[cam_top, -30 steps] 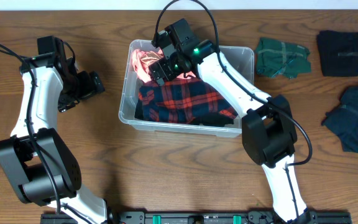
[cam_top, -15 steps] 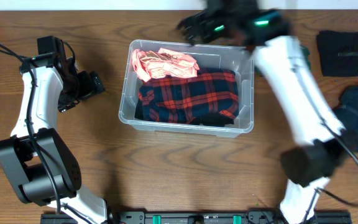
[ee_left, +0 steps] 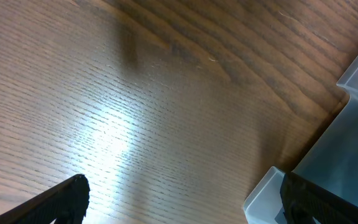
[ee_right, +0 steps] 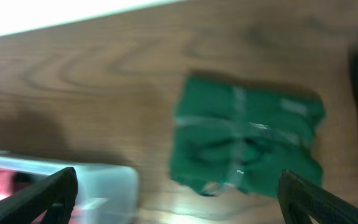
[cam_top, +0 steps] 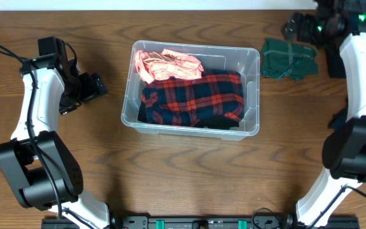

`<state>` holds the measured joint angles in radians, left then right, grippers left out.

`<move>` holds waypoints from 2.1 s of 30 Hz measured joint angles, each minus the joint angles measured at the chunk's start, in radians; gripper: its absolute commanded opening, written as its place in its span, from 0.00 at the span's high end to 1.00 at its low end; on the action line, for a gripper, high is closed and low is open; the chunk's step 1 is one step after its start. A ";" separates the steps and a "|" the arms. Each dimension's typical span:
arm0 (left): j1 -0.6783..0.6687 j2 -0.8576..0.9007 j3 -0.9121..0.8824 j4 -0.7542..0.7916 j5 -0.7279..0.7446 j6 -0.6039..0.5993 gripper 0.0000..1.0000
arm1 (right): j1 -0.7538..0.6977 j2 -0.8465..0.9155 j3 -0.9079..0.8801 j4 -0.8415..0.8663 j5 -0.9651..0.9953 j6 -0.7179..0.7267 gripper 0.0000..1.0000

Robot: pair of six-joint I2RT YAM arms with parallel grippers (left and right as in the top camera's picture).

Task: Pack container
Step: 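Move the right gripper to the green taped garment and grasp it, then lift the green garment and carry it over the bin's right side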

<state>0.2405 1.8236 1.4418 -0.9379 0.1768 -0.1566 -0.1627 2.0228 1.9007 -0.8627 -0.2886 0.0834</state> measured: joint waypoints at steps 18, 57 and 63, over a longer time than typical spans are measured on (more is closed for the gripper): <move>0.000 0.000 0.000 0.000 0.000 0.000 0.02 | -0.164 0.142 -0.263 0.299 -0.045 0.188 0.02; 0.000 0.000 0.000 0.000 0.000 0.000 0.02 | -0.079 0.105 -0.276 0.298 -0.123 0.161 0.99; 0.000 0.000 0.000 0.000 0.000 0.000 0.02 | -0.069 -0.186 -0.277 0.217 -0.126 0.159 0.99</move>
<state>0.2405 1.8236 1.4418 -0.9375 0.1768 -0.1566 -0.2321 1.8366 1.6241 -0.6453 -0.4149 0.2428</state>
